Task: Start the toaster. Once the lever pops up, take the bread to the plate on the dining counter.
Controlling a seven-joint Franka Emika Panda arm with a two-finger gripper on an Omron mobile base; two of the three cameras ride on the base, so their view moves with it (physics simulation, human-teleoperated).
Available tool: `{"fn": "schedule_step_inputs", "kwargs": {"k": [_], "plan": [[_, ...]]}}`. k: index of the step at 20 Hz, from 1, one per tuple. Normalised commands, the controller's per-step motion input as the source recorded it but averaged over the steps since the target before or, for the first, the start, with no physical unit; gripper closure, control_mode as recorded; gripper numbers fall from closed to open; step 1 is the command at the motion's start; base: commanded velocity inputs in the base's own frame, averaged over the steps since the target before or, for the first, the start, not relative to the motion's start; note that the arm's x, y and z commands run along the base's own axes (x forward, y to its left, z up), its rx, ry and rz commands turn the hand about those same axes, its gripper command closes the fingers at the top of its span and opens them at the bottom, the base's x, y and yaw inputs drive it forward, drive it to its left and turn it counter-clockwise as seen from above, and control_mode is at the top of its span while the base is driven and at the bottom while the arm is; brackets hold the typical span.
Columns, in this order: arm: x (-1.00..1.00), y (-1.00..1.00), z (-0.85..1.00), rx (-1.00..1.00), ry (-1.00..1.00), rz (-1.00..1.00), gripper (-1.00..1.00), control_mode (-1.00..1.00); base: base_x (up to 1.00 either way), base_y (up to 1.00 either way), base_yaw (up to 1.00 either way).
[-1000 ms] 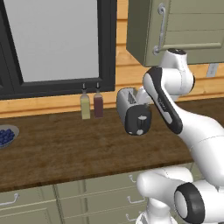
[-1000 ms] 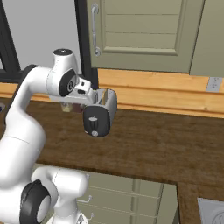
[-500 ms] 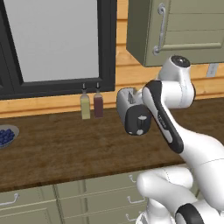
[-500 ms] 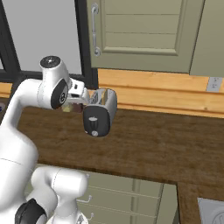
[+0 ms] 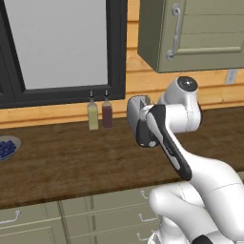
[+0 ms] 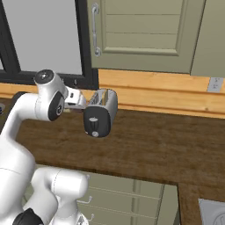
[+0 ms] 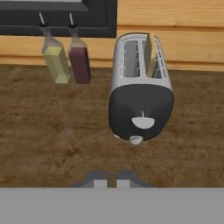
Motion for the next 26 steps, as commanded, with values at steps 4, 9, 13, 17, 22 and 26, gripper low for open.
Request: {"fn": "schedule_step_inputs", "kwargs": {"k": [4, 9, 13, 17, 22, 26], "plan": [[0.00, -0.23, -0.16, 0.00, 0.02, -0.01, 1.00, -1.00, 0.00, 0.00, 0.00], [0.14, -0.39, 0.00, 0.00, 0.02, 0.00, 1.00, -1.00, 0.00, 0.00, 0.00], [0.25, -0.14, -0.04, 0.00, 0.00, 0.00, 1.00, -1.00, 0.00, 0.00, 0.00], [0.26, 0.00, -0.12, 0.00, 0.00, 0.00, 1.00, -1.00, 0.00, 0.00, 0.00], [0.25, -0.03, -0.25, 0.00, 0.00, 0.00, 1.00, -1.00, 0.00, 0.00, 0.00], [0.21, -0.07, -0.26, 0.00, 0.00, 0.00, 1.00, -1.00, 0.00, 0.00, 0.00]]}}
